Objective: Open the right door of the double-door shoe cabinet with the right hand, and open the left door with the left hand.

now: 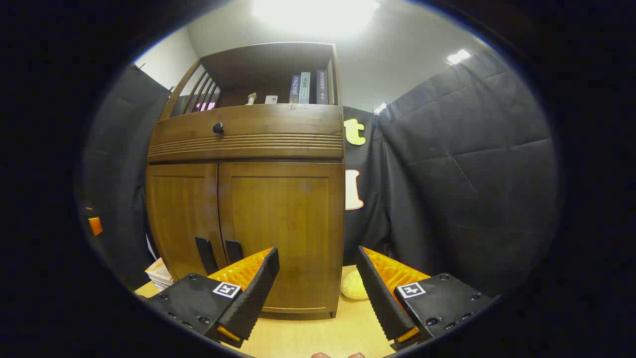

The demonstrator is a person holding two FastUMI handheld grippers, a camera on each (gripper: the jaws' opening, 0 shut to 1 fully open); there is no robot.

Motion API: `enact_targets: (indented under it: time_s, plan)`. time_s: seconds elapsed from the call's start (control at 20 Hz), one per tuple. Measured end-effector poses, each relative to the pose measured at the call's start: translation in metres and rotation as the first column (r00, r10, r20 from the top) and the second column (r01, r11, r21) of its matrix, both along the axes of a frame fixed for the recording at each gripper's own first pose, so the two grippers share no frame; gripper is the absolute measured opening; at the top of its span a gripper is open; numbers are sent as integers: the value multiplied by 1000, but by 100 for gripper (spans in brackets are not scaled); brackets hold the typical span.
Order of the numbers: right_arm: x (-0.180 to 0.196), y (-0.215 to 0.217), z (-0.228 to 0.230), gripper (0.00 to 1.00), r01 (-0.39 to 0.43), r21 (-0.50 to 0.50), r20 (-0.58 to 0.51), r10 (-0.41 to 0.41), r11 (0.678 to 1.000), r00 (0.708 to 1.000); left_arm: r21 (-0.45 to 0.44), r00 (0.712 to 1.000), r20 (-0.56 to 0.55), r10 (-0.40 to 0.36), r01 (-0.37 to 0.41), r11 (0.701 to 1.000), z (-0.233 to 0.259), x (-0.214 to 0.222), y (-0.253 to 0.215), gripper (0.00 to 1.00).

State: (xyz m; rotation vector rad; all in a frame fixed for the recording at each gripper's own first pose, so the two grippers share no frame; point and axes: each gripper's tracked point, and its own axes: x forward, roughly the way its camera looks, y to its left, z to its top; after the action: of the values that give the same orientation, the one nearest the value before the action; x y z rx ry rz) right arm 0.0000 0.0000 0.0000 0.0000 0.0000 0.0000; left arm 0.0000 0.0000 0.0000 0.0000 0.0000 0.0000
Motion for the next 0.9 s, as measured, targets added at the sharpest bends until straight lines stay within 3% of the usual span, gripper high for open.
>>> enact_targets:
  time_s: [0.9]
  plan:
    - [-12, 4, -11, 98, -43, -1, -35, 43, 999, 998, -8, 999, 7, -36, 36, 999, 2, 5, -2, 96]
